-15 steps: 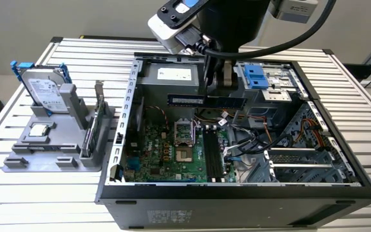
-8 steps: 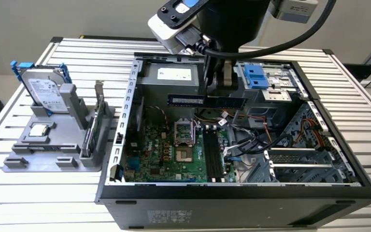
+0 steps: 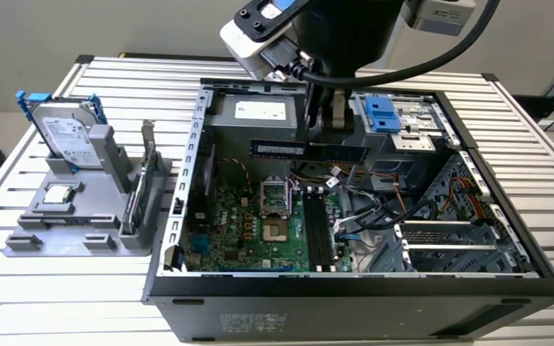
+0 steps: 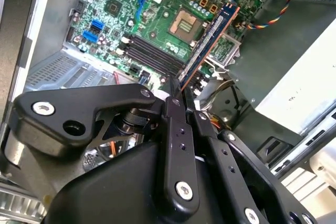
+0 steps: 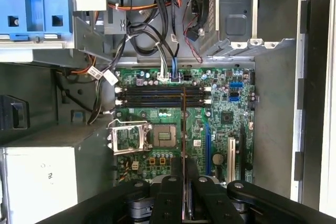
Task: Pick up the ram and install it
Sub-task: 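Pick up the ram and move it above insertion slot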
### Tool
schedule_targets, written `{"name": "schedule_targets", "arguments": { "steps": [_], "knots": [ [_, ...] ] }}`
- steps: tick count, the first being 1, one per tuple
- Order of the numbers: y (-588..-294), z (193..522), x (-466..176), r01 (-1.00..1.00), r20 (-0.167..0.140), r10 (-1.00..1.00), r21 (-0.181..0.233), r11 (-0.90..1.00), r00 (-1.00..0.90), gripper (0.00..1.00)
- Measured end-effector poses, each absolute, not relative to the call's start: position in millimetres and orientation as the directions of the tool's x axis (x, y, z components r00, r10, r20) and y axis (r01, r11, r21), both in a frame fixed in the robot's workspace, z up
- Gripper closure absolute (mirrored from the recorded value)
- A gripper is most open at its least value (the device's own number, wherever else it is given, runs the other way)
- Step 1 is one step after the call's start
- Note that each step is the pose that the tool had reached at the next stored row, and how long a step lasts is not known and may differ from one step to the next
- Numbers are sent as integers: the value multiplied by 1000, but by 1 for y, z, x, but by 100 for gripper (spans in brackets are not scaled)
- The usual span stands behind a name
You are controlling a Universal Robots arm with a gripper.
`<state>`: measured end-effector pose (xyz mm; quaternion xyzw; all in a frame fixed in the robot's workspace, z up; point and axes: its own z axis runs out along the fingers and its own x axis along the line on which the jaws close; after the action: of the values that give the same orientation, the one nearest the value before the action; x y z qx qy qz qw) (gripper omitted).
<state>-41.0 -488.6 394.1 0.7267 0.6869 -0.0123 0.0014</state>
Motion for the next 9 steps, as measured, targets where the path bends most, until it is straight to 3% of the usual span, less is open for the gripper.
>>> {"name": "schedule_targets", "arguments": {
  "steps": [9],
  "knots": [
    [-489,394,-41,989,-20,989,-15,-144,144,100]
  ]
}}
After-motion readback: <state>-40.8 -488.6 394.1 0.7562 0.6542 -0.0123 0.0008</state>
